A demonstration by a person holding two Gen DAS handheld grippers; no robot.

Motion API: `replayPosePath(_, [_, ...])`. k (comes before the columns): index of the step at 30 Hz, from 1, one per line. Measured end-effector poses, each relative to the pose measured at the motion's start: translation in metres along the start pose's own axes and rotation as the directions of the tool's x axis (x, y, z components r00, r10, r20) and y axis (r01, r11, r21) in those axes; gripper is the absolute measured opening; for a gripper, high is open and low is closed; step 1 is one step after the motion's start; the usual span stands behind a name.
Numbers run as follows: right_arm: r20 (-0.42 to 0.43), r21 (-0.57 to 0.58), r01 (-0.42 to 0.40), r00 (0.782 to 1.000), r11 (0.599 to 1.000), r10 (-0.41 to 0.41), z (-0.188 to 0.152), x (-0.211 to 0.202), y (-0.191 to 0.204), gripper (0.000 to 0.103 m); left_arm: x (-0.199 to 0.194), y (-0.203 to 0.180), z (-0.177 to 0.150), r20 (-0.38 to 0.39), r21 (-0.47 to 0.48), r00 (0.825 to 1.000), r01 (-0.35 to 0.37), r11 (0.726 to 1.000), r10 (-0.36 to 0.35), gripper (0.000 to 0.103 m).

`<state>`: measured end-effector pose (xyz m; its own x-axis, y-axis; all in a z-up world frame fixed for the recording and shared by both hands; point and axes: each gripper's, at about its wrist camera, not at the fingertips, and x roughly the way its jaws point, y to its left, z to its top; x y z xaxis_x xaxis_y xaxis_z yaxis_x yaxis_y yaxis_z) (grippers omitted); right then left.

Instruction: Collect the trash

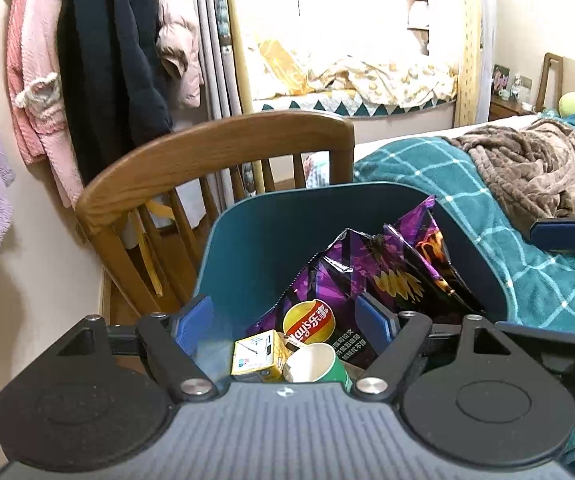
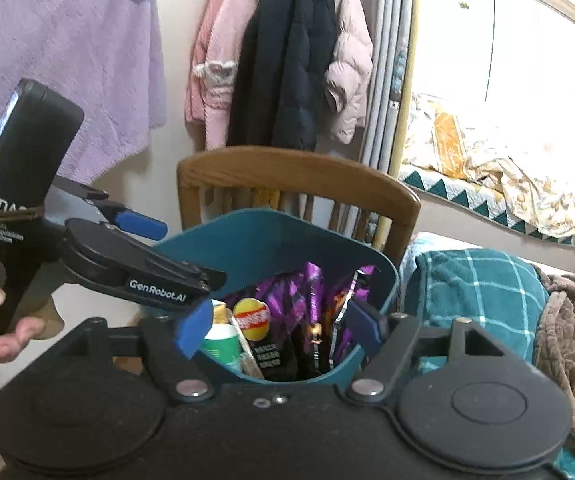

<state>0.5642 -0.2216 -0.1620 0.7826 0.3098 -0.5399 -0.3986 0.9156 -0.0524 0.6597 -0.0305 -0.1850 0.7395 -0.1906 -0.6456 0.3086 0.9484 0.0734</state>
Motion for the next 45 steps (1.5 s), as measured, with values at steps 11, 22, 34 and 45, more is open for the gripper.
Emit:
replayPosePath(11, [0.075, -0.003, -0.002, 0.997, 1.0, 0.003, -0.001, -0.038, 0.021, 0.087, -0.05, 0.013, -0.014, 0.069, -0.011, 0.998, 0.008, 1.0, -0.007, 0.082])
replayPosePath(22, [0.124, 0.032, -0.017, 0.992, 0.999, 0.013, -0.011, -0.065, 0.032, 0.103, -0.097, 0.017, -0.041, 0.135, -0.038, 0.989, 0.064, 0.997, -0.059, 0.101])
replayPosePath(34, [0.153, 0.067, -0.018, 0.988, 0.998, 0.008, -0.023, -0.086, 0.04, 0.103, -0.127, 0.02, -0.06, 0.173, -0.052, 0.985, 0.032, 0.998, -0.022, 0.103])
replayPosePath(45, [0.16, 0.057, 0.001, 0.987, 0.998, -0.01, -0.018, -0.102, 0.045, 0.103, -0.138, 0.015, -0.054, 0.159, -0.055, 0.987, 0.014, 0.998, -0.005, 0.103])
